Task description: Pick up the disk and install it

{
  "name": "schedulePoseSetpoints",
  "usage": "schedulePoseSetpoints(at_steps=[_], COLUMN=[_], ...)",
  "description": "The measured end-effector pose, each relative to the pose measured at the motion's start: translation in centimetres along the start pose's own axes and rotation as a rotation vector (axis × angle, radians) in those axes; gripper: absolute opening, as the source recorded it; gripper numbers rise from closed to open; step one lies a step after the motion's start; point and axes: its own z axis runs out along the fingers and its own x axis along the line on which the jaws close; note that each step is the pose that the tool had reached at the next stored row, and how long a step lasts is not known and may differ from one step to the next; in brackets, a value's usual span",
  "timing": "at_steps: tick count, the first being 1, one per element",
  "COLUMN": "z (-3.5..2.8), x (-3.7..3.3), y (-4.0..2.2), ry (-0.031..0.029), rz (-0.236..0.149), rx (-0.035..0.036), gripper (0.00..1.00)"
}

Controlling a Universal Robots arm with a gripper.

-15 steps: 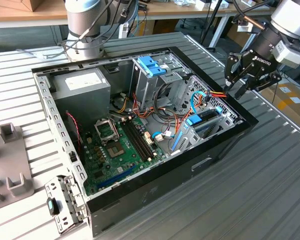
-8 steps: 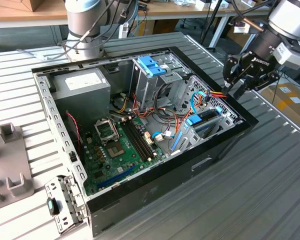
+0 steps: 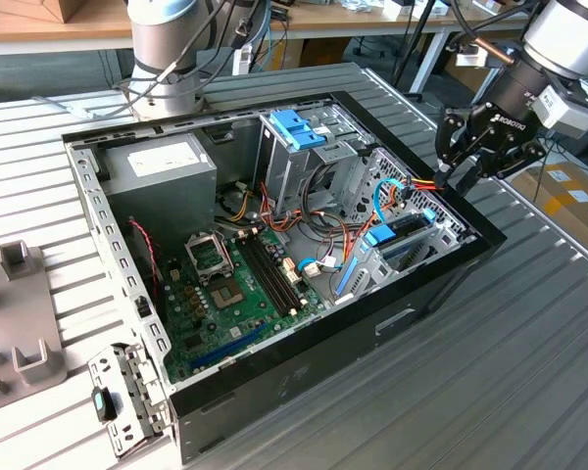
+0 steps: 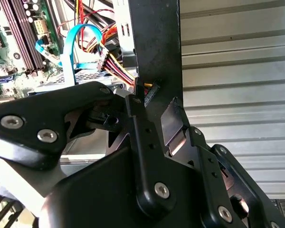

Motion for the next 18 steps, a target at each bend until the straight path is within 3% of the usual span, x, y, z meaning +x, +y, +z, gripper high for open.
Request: schedulePoseSetpoints(at_steps=[4, 7, 9, 18], z=[0.00, -0.01, -0.01, 0.00], x=[0.00, 0.00, 0.00, 0.00], y=[0.00, 0.00, 0.00, 0.00], ry=[0.0000, 0.0002, 0.0001, 0.0000], rz=[0.000, -0.001, -0.001, -0.002], rx=[-0.0001, -0.0003, -0.0002, -0.0002], gripper=[0.41, 0.22, 0.17, 0.17])
